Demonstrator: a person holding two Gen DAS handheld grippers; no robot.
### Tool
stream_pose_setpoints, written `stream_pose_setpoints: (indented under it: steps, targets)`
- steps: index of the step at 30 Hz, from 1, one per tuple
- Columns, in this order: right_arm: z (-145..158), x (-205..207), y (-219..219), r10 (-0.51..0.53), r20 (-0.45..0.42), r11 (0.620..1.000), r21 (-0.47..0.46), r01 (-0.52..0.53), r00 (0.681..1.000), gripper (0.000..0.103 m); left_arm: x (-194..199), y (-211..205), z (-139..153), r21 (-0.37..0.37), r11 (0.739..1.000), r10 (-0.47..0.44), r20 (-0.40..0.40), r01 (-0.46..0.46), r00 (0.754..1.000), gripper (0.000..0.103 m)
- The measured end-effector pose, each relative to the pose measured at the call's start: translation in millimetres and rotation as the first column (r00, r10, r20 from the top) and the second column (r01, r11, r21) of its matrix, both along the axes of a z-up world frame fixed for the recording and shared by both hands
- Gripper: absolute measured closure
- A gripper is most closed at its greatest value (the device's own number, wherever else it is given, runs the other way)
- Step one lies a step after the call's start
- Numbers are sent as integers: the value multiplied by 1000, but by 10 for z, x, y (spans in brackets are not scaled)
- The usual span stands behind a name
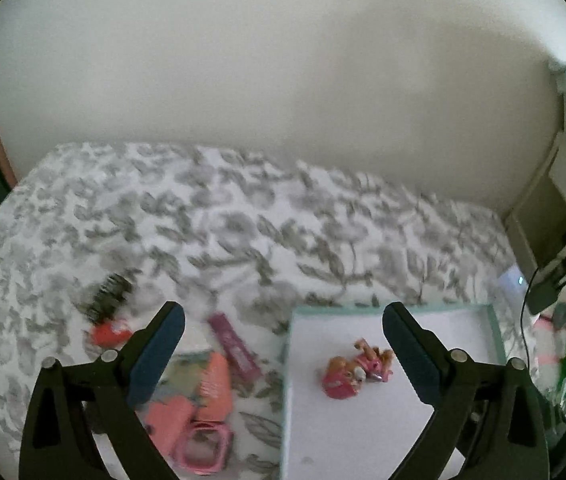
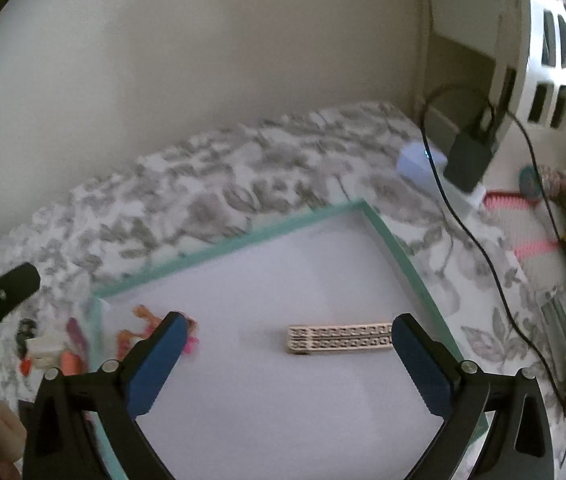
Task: Organize rigid objects
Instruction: 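Move both grippers back to the pile and grasp the black charger with the left gripper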
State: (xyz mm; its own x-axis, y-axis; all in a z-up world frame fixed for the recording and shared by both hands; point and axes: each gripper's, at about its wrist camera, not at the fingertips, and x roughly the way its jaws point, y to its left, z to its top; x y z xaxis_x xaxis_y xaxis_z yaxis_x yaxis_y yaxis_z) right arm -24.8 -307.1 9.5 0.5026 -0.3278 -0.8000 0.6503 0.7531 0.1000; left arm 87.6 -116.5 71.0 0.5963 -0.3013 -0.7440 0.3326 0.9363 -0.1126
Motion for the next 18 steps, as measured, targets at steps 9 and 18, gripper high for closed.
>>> stream_pose_setpoints:
  steps: [9, 18]
  targets:
    - [415, 174, 648, 177, 120, 984, 12, -180, 977, 0, 54, 1010, 423, -3, 991, 134, 10, -134, 991, 2]
    - [280, 480, 1403, 365, 79, 927, 61, -370, 928, 0, 162, 1978, 90, 108, 929, 362, -82, -353, 929, 2]
